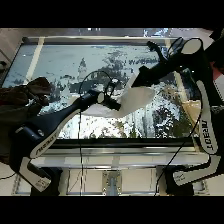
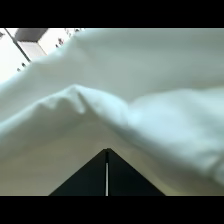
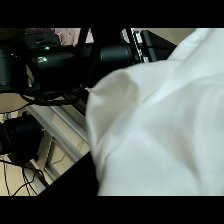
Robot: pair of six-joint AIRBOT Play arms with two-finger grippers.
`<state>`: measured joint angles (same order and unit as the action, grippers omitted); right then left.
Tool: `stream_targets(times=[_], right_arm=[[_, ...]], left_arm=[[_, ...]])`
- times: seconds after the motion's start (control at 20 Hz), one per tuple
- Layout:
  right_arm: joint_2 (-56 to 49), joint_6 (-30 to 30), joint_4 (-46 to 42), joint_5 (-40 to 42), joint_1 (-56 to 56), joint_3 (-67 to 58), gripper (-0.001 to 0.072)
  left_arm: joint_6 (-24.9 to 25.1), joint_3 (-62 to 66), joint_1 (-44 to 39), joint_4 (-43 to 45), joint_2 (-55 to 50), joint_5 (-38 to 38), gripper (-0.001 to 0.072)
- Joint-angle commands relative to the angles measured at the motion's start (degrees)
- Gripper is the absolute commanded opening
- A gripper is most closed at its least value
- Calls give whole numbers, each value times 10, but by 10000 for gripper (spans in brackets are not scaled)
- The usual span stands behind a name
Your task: Fold the shirts.
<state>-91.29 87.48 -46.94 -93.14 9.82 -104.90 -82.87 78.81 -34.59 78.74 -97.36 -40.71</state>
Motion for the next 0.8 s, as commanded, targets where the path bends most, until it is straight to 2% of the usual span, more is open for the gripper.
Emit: stream_targets(times=[0.0, 0.15, 0.25, 0.3, 0.4, 0.5, 0.55, 0.65, 0.75], right_arm=[[-2, 47, -61, 80, 88, -21, 14], [-36, 67, -61, 200, 175, -21, 14], [-76, 74, -48, 329, 240, -21, 17], [-95, 74, -30, 405, 270, -21, 65], [-115, 71, 49, 504, 313, -24, 629], [-111, 15, 41, 487, 326, -60, 622], [-106, 4, -6, 448, 317, -92, 621], [-95, 9, -130, 338, 280, -147, 615], [-67, 38, -281, 223, 218, -143, 614]], left_arm=[[6, 6, 64, 112, 91, -90, 10], [6, 6, 170, 194, 206, -214, 10], [6, 6, 242, 192, 272, -237, 10], [6, 6, 272, 189, 301, -236, 10], [5, 5, 315, 185, 342, -237, 10], [4, 5, 344, 185, 369, -237, 10], [4, 5, 351, 185, 375, -237, 10], [4, 5, 354, 185, 378, -239, 10], [-1, 5, 354, 172, 375, -239, 10]])
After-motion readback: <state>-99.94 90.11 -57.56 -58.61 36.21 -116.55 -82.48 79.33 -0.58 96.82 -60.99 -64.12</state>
